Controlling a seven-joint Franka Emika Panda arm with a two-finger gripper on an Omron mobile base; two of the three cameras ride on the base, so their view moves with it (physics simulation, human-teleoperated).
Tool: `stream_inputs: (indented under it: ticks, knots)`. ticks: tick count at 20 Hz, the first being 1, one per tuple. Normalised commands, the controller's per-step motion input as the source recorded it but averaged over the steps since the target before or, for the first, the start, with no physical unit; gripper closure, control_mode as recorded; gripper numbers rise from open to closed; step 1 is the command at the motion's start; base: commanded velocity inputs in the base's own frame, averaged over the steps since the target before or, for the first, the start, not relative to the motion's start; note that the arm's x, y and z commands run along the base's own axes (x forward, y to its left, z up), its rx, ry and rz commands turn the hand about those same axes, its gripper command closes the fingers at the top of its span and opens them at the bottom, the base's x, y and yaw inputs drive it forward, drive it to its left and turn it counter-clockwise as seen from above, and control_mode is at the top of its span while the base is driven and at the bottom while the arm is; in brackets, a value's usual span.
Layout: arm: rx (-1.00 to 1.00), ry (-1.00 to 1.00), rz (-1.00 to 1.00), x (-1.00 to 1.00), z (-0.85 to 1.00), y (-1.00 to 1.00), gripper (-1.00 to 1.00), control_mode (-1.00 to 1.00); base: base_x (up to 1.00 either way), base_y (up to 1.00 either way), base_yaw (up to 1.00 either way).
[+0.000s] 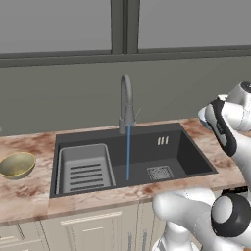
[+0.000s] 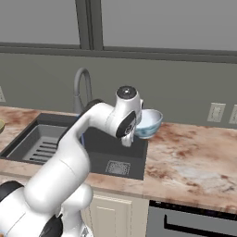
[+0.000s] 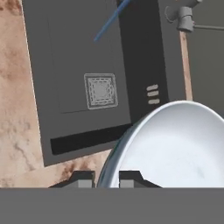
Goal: Rinse each bowl for a few seconds and place them down in the sink or on the counter.
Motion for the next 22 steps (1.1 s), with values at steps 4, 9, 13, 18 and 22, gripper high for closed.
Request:
stream_inputs:
  ticks: [4,9,13,18,22]
  knots:
    - [0.0,0.03,0.1,-0.15,0.02,0.39,1.0,-1.0,0.0,0.0,0.0]
    - [0.0,0.07,0.12,-0.12,0.04,0.38,1.0,-1.0,0.0,0.0,0.0]
    - [0.02,0.07,0.12,-0.09,0.0,0.36,1.0,-1.0,0.0,0.0,0.0]
    - [0.02,0.04,0.12,-0.08,0.0,0.36,1.0,-1.0,0.0,0.0,0.0]
    - [0.02,0.0,0.1,-0.14,0.0,0.36,1.0,-1.0,0.0,0.0,0.0]
